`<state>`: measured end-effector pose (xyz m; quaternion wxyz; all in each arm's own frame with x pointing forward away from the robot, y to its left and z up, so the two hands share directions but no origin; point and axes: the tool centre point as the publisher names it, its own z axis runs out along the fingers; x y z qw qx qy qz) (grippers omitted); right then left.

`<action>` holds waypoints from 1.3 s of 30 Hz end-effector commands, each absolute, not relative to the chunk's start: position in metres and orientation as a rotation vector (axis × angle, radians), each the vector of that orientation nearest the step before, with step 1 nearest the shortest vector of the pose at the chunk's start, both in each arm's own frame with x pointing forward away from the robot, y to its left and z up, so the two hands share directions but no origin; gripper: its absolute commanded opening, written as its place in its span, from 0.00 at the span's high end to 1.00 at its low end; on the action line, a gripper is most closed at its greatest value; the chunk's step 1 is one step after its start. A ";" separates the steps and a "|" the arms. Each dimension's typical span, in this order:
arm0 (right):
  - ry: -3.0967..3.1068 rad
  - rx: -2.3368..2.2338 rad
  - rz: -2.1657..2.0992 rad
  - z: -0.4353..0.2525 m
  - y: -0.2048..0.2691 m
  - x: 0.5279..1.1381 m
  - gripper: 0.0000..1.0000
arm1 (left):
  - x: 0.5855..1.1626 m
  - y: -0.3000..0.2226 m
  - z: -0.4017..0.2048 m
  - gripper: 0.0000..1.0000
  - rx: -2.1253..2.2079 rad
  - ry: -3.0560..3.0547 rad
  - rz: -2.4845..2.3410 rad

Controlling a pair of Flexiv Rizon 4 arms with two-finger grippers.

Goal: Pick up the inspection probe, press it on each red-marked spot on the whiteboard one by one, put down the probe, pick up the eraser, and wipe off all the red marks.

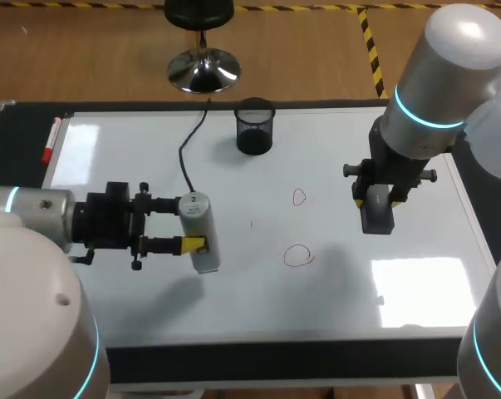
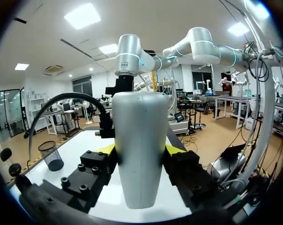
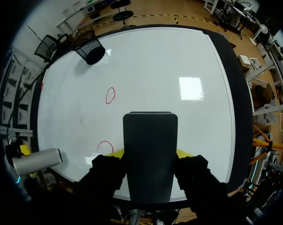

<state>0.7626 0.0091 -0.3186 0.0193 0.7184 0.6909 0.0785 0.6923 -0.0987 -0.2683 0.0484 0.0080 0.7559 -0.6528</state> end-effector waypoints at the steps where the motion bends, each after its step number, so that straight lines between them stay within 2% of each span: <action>1: 2.146 2.229 0.246 -0.318 0.008 0.762 1.00 | 0.688 -0.085 -0.262 1.00 0.012 2.289 -1.978; 39: 2.146 2.229 0.246 -0.318 0.008 0.762 1.00 | 0.691 -0.077 -0.266 1.00 0.020 2.284 -2.000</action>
